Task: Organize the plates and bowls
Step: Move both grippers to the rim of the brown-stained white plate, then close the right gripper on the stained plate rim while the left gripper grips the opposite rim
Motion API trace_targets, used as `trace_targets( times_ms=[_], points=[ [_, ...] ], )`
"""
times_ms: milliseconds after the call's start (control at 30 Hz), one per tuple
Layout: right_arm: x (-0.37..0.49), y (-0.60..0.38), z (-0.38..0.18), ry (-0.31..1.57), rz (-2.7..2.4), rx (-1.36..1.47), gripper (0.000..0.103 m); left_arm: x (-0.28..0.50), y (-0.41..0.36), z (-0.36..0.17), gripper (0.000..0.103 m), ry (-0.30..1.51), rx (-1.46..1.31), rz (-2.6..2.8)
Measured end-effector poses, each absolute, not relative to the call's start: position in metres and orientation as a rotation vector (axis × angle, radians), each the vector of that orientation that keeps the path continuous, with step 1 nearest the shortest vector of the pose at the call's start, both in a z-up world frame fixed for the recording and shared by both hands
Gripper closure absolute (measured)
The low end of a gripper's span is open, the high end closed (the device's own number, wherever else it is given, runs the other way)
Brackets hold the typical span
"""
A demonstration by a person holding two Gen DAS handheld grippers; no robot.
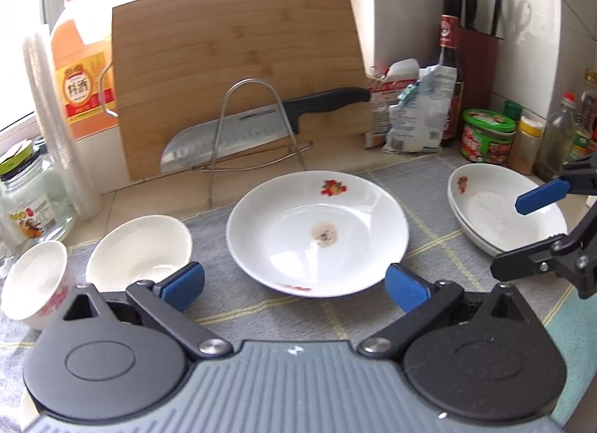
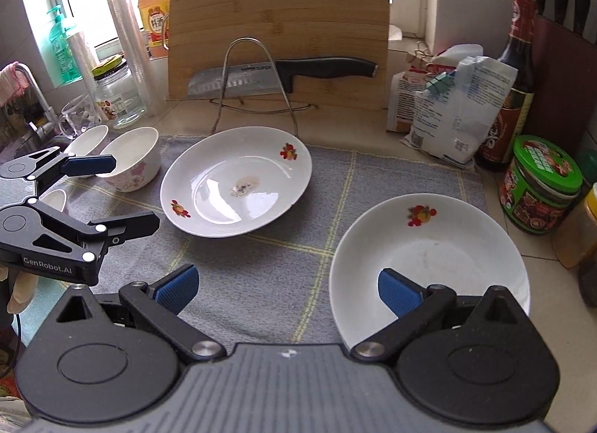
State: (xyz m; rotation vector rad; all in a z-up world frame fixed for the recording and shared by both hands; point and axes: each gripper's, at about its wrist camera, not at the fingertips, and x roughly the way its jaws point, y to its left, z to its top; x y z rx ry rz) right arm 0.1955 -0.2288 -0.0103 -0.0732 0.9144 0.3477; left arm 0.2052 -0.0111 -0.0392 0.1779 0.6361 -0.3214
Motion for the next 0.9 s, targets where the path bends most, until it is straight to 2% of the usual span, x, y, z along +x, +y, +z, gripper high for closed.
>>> trace_targets(
  times_ms=[333, 900],
  points=[
    [0.203, -0.179, -0.031, 0.970, 0.330, -0.093, 0.000, 0.208, 0.013, -0.058, 0.001, 0.651, 0.172, -0.388],
    [0.260, -0.176, -0.039, 1.030, 0.380, -0.114, 0.000, 0.225, -0.020, -0.098, 0.001, 0.749, 0.182, -0.406]
  ],
)
